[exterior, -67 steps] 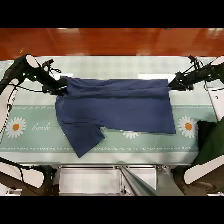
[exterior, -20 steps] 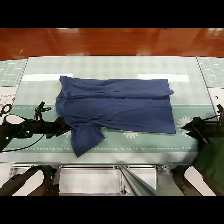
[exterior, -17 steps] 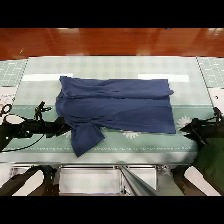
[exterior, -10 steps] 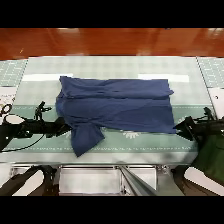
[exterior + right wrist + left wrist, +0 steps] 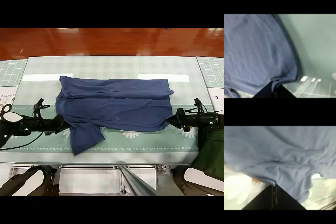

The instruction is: Fold the shirts.

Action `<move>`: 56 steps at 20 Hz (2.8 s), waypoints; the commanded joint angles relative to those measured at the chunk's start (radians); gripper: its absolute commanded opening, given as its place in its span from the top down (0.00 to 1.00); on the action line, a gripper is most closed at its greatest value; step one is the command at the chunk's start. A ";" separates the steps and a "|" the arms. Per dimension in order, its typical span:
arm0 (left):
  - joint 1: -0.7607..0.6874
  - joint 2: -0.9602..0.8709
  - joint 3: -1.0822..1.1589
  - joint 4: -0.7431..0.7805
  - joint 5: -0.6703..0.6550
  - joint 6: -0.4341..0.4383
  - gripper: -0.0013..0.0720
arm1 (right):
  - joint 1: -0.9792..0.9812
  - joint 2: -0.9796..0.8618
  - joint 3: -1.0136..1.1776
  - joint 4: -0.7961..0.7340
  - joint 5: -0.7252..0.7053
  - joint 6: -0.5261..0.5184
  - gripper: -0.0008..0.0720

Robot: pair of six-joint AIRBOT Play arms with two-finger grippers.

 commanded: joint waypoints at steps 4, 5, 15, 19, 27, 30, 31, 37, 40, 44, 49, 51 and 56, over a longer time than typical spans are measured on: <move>0.007 -0.031 0.156 -0.002 0.026 0.048 0.96 | 0.019 0.007 0.112 0.002 0.003 0.004 0.94; 0.007 -0.057 0.188 -0.005 0.030 0.048 0.96 | 0.036 0.005 0.154 -0.002 0.001 0.005 0.94; -0.025 -0.496 0.710 -0.132 0.033 -0.017 0.96 | 0.168 -0.261 0.615 -0.006 -0.014 0.104 0.94; -0.046 -0.659 0.925 -0.132 0.023 -0.070 0.96 | 0.175 -0.347 0.705 0.023 -0.033 0.113 0.94; -0.081 -0.828 1.101 -0.132 0.018 -0.094 0.96 | 0.193 -0.438 0.785 0.048 -0.117 0.112 0.94; -0.087 -0.863 1.101 -0.132 -0.005 -0.095 0.96 | 0.204 -0.468 0.790 0.053 -0.155 0.113 0.94; -0.086 -0.869 1.101 -0.132 -0.024 -0.100 0.96 | 0.204 -0.476 0.790 0.056 -0.155 0.117 0.94; -0.027 -0.837 1.182 -0.082 -0.229 -0.156 0.29 | 0.142 -0.428 0.809 0.047 -0.063 0.137 0.42; 0.042 -0.708 1.189 0.055 -0.244 -0.189 0.29 | 0.011 -0.344 0.863 -0.010 0.058 0.152 0.42; 0.062 -0.416 1.019 0.239 -0.122 -0.188 0.29 | -0.149 -0.219 0.793 -0.156 0.081 0.154 0.42; -0.056 -0.002 0.506 0.235 0.182 -0.189 0.29 | -0.144 -0.222 0.501 0.005 -0.075 0.041 0.41; -0.112 0.079 0.386 0.235 0.214 -0.201 0.29 | -0.106 -0.290 0.494 0.086 -0.065 0.013 0.41; -0.176 0.093 0.344 0.229 0.213 -0.252 0.29 | -0.008 -0.426 0.524 0.224 -0.071 0.006 0.41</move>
